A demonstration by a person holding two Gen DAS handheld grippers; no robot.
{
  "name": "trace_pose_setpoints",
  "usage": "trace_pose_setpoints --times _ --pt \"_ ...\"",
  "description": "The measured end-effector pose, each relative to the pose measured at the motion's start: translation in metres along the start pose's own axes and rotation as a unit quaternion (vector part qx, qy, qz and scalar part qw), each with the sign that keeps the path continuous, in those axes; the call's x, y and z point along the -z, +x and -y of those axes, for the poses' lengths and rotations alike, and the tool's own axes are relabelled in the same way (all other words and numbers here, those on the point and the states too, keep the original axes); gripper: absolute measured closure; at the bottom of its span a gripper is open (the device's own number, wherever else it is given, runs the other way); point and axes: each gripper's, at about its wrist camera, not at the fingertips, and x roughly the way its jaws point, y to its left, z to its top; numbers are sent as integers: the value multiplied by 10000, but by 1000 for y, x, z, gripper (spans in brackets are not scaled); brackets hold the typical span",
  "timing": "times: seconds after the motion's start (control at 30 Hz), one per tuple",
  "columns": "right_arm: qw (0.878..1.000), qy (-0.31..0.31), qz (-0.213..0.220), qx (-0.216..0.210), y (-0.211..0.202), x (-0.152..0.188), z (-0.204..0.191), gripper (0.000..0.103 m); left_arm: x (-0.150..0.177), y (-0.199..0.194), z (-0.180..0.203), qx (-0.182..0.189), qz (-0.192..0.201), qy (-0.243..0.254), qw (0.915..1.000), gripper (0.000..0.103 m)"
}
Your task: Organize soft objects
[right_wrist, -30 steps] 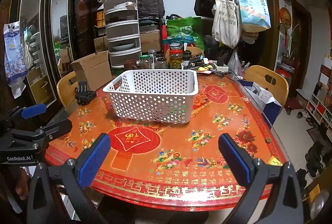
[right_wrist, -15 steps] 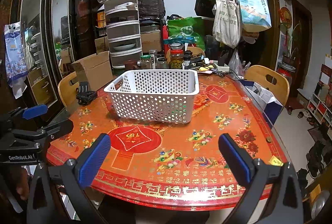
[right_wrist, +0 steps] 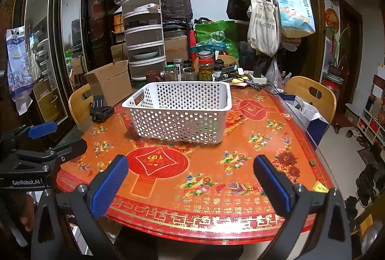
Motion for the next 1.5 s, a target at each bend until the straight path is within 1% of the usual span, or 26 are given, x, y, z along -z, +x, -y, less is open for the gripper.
trace_pose_setpoints --times 0.53,1.2,1.5 --pt "10000 1 4 -17 -2 -2 0 0 11 6 0 5 -38 -1 10000 0" --pt "10000 -9 4 -25 -2 -2 -1 0 9 7 -1 26 -50 -3 10000 0" --pt "10000 -12 -1 -27 -2 -2 -2 0 14 11 1 -5 -21 -64 10000 0"
